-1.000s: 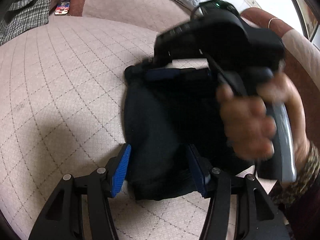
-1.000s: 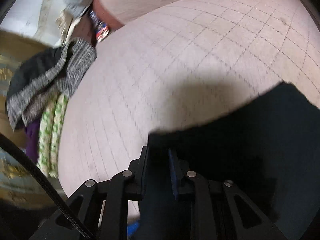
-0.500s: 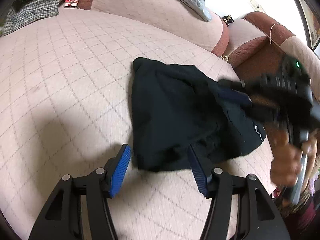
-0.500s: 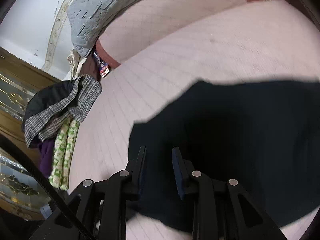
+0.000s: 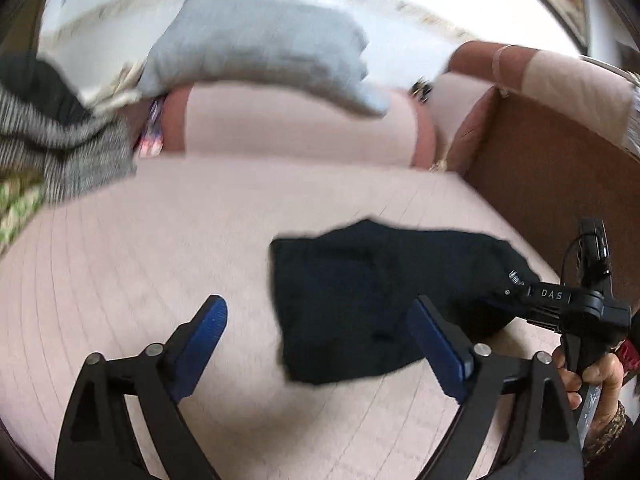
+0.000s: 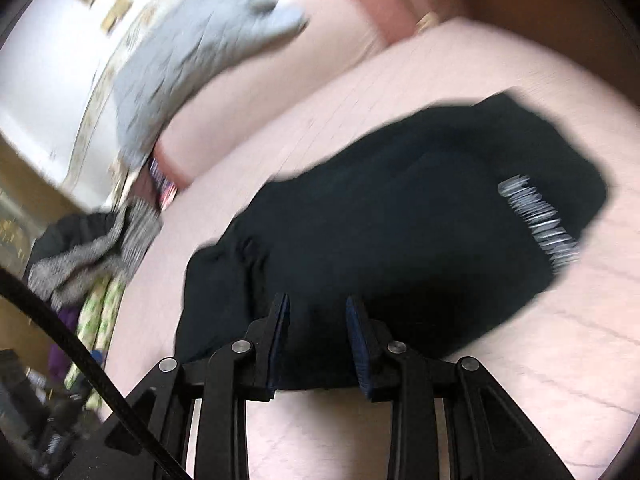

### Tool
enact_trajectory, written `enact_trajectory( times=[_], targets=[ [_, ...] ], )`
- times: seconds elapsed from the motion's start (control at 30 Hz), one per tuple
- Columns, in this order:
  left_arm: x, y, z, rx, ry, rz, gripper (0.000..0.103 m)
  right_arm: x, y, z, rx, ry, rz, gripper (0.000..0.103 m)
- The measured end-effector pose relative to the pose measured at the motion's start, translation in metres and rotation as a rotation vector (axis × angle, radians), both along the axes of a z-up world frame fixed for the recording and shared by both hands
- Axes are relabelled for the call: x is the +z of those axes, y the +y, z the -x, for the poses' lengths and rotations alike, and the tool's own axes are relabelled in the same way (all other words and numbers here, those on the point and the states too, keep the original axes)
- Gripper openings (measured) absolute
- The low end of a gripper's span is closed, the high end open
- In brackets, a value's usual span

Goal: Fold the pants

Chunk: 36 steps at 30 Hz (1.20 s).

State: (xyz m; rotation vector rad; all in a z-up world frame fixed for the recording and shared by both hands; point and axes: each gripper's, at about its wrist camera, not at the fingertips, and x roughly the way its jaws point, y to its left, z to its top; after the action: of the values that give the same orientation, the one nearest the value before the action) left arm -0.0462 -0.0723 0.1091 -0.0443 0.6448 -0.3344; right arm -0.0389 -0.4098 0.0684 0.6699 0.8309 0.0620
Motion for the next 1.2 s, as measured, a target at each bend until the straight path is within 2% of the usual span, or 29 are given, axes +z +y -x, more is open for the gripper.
enact_trajectory(
  times=[0.03, 0.07, 0.1, 0.17, 0.23, 0.37, 0.47, 0.63, 0.7, 0.93, 1.2],
  targets=[
    [0.004, -0.004, -0.001, -0.019, -0.010, -0.001, 0.095, 0.005, -0.007, 0.005, -0.042, -0.018, 0.008, 0.038],
    [0.007, -0.008, -0.005, -0.032, -0.008, -0.008, 0.095, 0.009, -0.012, 0.011, -0.086, -0.037, 0.015, 0.045],
    [0.010, -0.015, -0.009, -0.041, 0.006, -0.026, 0.095, 0.013, -0.026, 0.021, -0.158, -0.066, 0.022, 0.053],
    [0.011, -0.028, -0.022, -0.044, 0.059, -0.094, 0.095, 0.018, -0.041, 0.033, -0.241, -0.086, 0.033, 0.060],
    [0.012, -0.043, -0.032, -0.065, 0.076, -0.132, 0.095, 0.020, -0.061, 0.041, -0.310, -0.078, 0.046, 0.061],
    [0.020, -0.073, -0.036, -0.127, 0.015, -0.199, 0.095, 0.015, -0.091, 0.054, -0.384, -0.048, 0.009, 0.061],
    [0.024, -0.099, -0.041, -0.185, 0.008, -0.216, 0.095, 0.014, -0.096, 0.055, -0.407, -0.028, -0.012, 0.061],
    [0.030, -0.157, -0.066, -0.360, 0.061, -0.188, 0.095, 0.009, -0.096, 0.054, -0.441, 0.022, 0.001, 0.060],
    [0.033, -0.180, -0.072, -0.402, 0.065, -0.191, 0.095, 0.004, -0.100, 0.055, -0.445, 0.031, -0.024, 0.061],
    [0.024, -0.234, -0.080, -0.473, 0.037, -0.258, 0.095, -0.016, -0.109, 0.049, -0.407, 0.060, -0.149, 0.061],
    [0.010, -0.257, -0.078, -0.518, 0.035, -0.325, 0.095, -0.020, -0.111, 0.045, -0.384, 0.052, -0.166, 0.065]
  ],
)
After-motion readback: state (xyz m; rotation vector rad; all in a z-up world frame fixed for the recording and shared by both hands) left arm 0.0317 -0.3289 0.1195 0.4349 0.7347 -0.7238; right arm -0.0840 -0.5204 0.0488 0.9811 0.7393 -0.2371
